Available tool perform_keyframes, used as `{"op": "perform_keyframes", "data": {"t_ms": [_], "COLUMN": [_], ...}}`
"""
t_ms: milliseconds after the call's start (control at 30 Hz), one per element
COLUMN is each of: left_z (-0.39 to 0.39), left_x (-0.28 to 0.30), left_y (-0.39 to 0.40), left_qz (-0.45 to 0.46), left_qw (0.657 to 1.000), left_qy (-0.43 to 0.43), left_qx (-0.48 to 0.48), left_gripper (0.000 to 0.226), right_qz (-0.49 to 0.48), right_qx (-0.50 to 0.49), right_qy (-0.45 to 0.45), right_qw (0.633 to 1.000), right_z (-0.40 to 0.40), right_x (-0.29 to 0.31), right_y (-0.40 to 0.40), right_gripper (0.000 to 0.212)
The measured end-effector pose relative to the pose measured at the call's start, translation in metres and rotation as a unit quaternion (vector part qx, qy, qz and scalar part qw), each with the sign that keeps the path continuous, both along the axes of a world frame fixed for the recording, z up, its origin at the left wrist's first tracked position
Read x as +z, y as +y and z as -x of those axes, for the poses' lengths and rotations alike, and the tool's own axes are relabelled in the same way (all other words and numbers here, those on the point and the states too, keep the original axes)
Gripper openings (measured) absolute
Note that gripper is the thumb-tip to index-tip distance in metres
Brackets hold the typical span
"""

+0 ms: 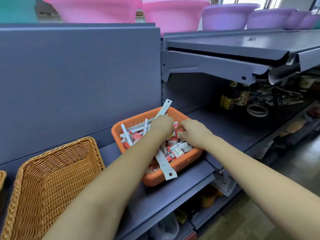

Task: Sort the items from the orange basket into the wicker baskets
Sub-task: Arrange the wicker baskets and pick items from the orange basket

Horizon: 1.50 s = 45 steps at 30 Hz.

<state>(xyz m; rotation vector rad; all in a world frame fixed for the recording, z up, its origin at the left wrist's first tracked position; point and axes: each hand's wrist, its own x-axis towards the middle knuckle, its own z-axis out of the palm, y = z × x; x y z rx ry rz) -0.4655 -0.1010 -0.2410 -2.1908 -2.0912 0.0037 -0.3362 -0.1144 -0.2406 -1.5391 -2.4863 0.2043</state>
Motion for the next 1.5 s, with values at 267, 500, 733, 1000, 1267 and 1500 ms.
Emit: {"op": "perform_keyframes", "data": {"t_ms": [267, 500, 733, 1000, 1267, 1500], "left_z": [-0.005, 0.032, 0.069, 0.102, 0.120, 0.133], "left_x": [0.007, 0.018, 0.046, 0.065, 0.059, 0.040], "left_y": [-0.007, -0.033, -0.082, -0.158, -0.217, -0.242], "left_qz": [0.009, -0.044, -0.034, -0.079, -0.177, -0.169], "left_qw": [0.995, 0.962, 0.823, 0.751, 0.710, 0.701], "left_qy": [-0.085, -0.268, -0.567, -0.655, -0.680, -0.688], "left_qx": [0.054, 0.036, 0.023, 0.023, 0.047, 0.079], "left_gripper": [0.027, 0.009, 0.004, 0.014, 0.021, 0.033], "right_qz": [0.008, 0.055, 0.137, 0.301, 0.283, 0.285], "right_qx": [-0.017, -0.042, -0.031, 0.101, 0.160, 0.126], "right_qy": [0.093, 0.256, 0.461, 0.615, 0.638, 0.667], "right_qw": [0.995, 0.964, 0.876, 0.722, 0.698, 0.677], "right_z": [-0.003, 0.006, 0.032, 0.067, 0.096, 0.119], "right_x": [0.003, 0.013, 0.041, 0.060, 0.053, 0.031], "right_y": [0.004, -0.003, -0.018, -0.068, -0.116, -0.135], "right_gripper": [0.033, 0.022, 0.019, 0.012, 0.029, 0.024]}}
